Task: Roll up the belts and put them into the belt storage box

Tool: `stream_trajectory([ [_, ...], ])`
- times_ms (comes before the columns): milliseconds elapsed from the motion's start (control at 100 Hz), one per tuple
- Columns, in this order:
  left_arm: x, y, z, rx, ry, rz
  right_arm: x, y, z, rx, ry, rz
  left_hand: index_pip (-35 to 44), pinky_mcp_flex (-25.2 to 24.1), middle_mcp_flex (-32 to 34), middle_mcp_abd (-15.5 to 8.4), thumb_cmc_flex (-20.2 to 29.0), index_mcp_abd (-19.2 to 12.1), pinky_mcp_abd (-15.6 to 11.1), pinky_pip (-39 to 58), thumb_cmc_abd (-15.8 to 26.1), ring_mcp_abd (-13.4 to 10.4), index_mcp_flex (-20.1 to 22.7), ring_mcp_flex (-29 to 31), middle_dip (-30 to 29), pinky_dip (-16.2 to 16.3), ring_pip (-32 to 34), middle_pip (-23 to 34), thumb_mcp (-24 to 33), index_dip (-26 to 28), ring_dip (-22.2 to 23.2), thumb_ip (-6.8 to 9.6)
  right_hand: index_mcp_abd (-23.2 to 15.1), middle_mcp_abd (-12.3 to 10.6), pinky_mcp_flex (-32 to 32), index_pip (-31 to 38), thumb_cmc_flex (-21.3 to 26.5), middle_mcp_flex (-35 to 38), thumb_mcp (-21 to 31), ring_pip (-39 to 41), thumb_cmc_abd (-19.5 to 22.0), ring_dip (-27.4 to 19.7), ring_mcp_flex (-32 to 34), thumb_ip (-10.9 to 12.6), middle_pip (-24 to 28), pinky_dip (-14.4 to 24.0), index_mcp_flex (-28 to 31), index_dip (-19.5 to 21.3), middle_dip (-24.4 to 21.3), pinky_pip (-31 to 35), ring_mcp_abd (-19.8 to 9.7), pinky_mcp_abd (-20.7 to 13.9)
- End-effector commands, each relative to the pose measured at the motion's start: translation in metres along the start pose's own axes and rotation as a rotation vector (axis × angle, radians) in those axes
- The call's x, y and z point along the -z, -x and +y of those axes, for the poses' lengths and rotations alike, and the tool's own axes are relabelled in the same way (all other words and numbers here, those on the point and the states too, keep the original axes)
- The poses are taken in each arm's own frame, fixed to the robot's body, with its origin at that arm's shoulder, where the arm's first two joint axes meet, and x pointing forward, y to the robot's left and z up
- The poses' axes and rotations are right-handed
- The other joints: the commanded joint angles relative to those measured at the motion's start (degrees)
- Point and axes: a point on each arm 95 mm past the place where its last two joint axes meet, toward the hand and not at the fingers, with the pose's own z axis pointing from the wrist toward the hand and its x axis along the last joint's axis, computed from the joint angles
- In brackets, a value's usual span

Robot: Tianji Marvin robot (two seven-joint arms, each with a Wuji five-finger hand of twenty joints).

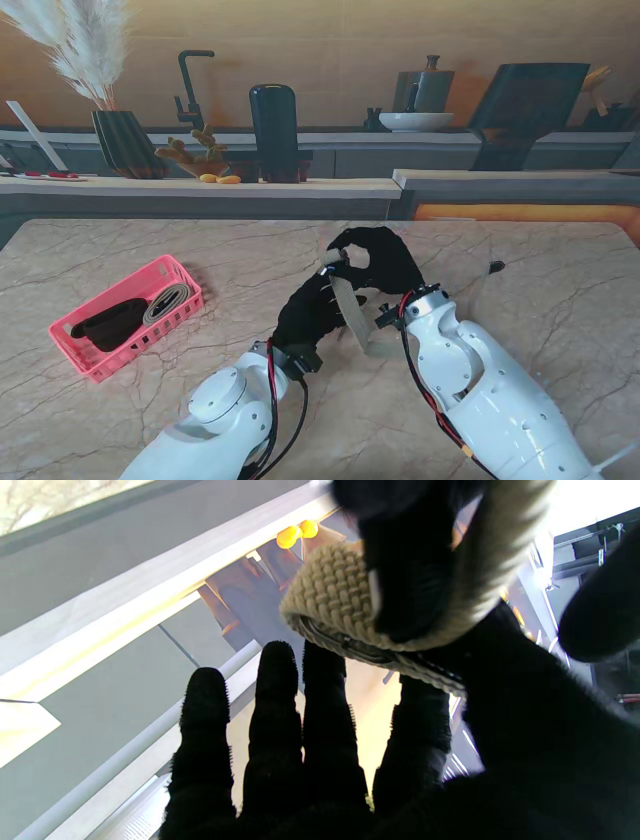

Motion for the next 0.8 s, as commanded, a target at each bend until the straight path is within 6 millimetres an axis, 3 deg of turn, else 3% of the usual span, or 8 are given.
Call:
stream_trajectory([
  [0,-0.002,-0.003,0.002,-0.011,0.009,0.021,0.01,0.002,-0.007,-0.005,-0.032,-0.003,-3.8,-1.1,-2.6,-0.1,-4.5,-4.3,1.4,-1.8,-2.7,-1.1,-3.4,-1.9,-0.7,-1.3,-2.5,-1.3,-2.6,1.5,-0.7,1.4,-4.8,-0.7,0.3,5.0,1.5,1.1,2.2,-0.5,4.4,0.9,1.3,2.6,0.3,0.9,3.3,1.7,0.5,1.2,-1.6,-0.7],
  [160,-0.004,-0.007,0.003,-0.016,-0.024,0.044,0.015,0.005,-0.011,-0.012,-0.07,0.009,-3.9,-3.4,-5.9,0.3,-8.2,-3.9,1.5,-5.1,-2.9,-1.7,-5.9,-5.4,-1.2,-2.3,-6.5,-3.0,-2.9,3.6,-1.6,0.94,-3.4,-0.3,0.1,4.0,1.1,0.4,2.1,-1.3,4.9,0.9,1.1,2.3,-1.1,1.1,2.0,1.9,0.2,0.8,-1.7,-0.7],
  [380,-0.008,-0.013,0.008,-0.017,-0.061,0.064,0.018,0.008,-0.016,0.013,-0.097,0.026,-1.4,-2.7,-5.7,-0.3,-7.4,-4.6,0.6,-5.1,-2.2,-3.2,-7.3,-4.7,-1.3,-1.9,-6.8,-2.1,-2.4,6.6,-1.8,0.95,-1.9,-0.2,0.4,1.3,0.2,-0.3,3.3,-2.0,2.2,1.2,1.3,2.1,-2.2,1.6,-2.1,2.7,0.4,0.2,-1.6,-0.5],
  [680,-0.009,-0.013,0.008,-0.028,-0.066,0.057,0.02,0.012,-0.022,0.075,-0.127,0.06,1.6,1.4,-1.0,-1.9,2.7,-6.3,-1.1,0.8,-4.1,-3.8,-8.8,0.6,-0.4,0.1,-1.2,2.0,5.1,8.7,-0.8,2.15,-0.4,0.2,0.6,-0.7,-1.1,-1.2,6.2,-1.9,-1.3,1.5,1.2,1.7,-2.6,2.1,-4.6,3.3,0.5,0.0,-1.3,-0.3],
  [790,-0.009,-0.013,0.007,-0.038,-0.064,0.054,0.021,0.012,-0.022,0.095,-0.133,0.071,3.2,3.7,1.4,-2.9,10.4,-7.4,-1.9,3.2,-1.8,-4.5,-9.1,3.6,0.3,0.9,1.4,4.0,9.6,9.4,-0.3,3.1,0.8,0.4,0.6,-3.4,-2.5,-1.8,8.4,-1.9,-2.7,1.5,1.0,1.7,-2.6,2.3,-4.7,4.7,0.4,-0.1,-1.3,-0.3],
])
